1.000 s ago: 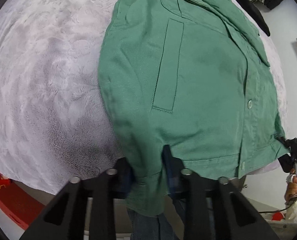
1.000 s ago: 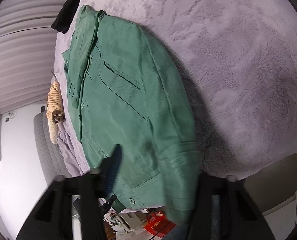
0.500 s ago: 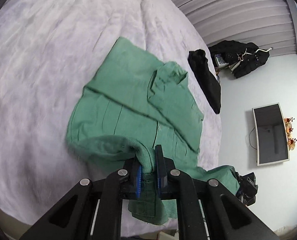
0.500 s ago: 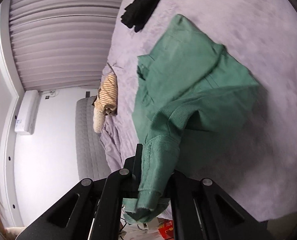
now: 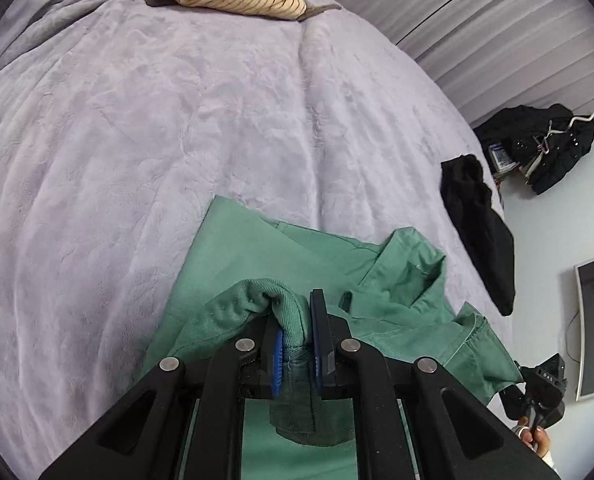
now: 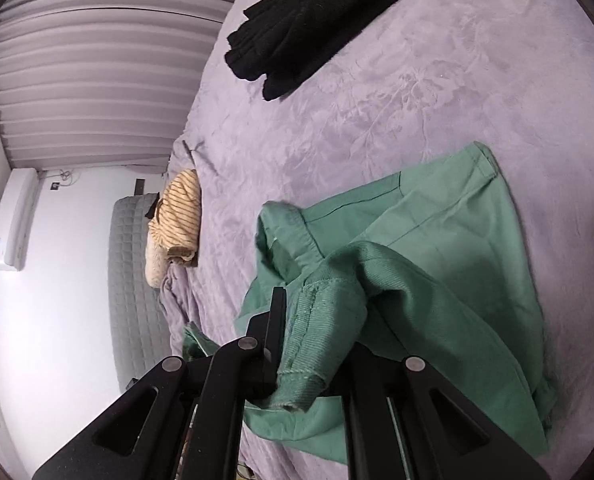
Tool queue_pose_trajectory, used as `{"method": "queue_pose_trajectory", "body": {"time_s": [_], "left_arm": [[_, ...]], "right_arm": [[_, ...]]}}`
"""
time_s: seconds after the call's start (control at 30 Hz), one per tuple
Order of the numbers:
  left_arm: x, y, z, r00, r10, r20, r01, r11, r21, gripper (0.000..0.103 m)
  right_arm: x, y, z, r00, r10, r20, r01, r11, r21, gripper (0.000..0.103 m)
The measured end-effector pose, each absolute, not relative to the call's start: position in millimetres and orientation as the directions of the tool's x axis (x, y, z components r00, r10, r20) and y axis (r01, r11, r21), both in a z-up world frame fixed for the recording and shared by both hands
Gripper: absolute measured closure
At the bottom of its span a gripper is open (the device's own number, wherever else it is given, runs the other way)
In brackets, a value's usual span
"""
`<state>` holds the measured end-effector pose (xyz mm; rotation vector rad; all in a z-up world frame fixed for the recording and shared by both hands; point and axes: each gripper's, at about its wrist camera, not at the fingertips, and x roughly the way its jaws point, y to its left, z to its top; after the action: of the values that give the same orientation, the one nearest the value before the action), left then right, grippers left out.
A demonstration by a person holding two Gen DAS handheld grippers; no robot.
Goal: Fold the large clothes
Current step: 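Lift the hem with both grippers and fold it up toward the collar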
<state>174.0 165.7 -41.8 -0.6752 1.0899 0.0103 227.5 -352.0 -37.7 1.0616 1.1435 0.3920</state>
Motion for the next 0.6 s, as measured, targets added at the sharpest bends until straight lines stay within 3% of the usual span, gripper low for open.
{"method": "queue_pose_trajectory", "body": {"time_s": [0.23, 0.27, 0.33, 0.37, 0.4, 0.6], "left_arm": [[197, 156, -60, 0.36, -0.241, -0.901, -0.296, 0.887, -0.355, 0.09], [198, 155, -59, 0.353, -0.233, -0.906, -0.285, 0.895, -0.342, 0.082], [198, 154, -50, 0.371, -0.185, -0.91, -0.262, 0.919, -0.294, 0.056], [196, 154, -42, 0.394, -0.132, -0.909, -0.258, 0.934, -0.248, 0.02], [193, 154, -34, 0.421, -0.082, -0.903, -0.261, 0.943, -0.208, 0.001], [201, 149, -27, 0.443, -0.033, -0.896, -0.201, 0.97, -0.134, 0.001]], "right_arm": [[253, -344, -61, 0.383, 0.678, -0.628, 0.301, 0.551, 0.779, 0.089], [252, -345, -59, 0.381, 0.673, -0.634, 0.301, 0.558, 0.773, 0.085], [249, -347, -54, 0.395, 0.662, -0.638, 0.296, 0.565, 0.77, 0.07], [247, -348, -51, 0.405, 0.655, -0.638, 0.293, 0.568, 0.769, 0.045], [244, -351, -48, 0.423, 0.648, -0.634, 0.286, 0.568, 0.772, 0.031], [244, -364, -35, 0.426, 0.534, -0.73, 0.264, 0.699, 0.665, 0.03]]}}
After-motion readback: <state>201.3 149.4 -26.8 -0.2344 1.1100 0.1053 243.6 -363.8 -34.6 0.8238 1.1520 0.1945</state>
